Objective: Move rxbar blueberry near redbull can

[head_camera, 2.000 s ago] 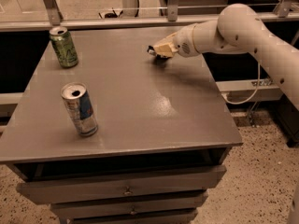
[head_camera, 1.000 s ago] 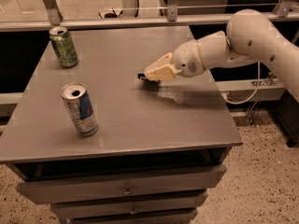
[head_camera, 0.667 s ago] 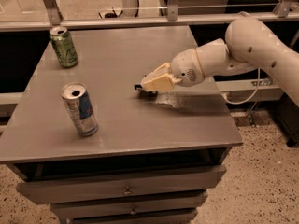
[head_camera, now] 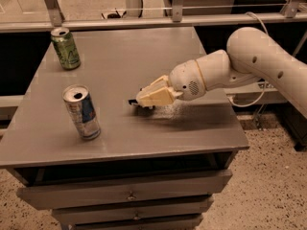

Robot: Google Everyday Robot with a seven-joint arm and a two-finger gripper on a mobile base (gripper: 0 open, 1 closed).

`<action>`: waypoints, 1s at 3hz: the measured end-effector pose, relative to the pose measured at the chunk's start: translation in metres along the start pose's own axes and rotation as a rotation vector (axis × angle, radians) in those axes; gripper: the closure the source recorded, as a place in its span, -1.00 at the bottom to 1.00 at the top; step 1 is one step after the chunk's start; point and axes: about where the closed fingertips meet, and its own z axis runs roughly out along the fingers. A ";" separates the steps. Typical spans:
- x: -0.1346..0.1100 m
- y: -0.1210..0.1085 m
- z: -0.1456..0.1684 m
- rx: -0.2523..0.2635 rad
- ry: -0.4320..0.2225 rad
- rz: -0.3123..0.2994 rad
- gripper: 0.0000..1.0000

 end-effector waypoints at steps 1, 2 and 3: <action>-0.005 0.012 0.013 -0.029 -0.021 0.002 1.00; -0.013 0.028 0.035 -0.086 -0.062 0.004 1.00; -0.018 0.038 0.049 -0.128 -0.085 0.000 1.00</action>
Offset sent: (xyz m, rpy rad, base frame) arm -0.0323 0.0484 0.0035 0.1118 0.0482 0.0669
